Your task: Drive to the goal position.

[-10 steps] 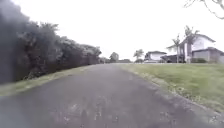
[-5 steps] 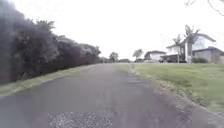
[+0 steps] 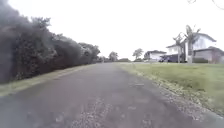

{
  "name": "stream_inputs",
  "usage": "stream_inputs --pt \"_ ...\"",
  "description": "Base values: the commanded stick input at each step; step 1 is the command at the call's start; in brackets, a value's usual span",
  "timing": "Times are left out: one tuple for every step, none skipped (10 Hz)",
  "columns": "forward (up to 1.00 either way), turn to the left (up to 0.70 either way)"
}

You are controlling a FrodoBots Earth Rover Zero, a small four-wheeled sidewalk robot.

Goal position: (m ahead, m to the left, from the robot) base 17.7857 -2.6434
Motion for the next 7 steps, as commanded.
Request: stream_inputs --pt "0.85 0.00" --pt "0.85 0.01" --pt "0.85 0.01" --pt "0.85 0.10" --pt "0.85 0.20" --pt "0.85 0.30" --pt "0.85 0.10"
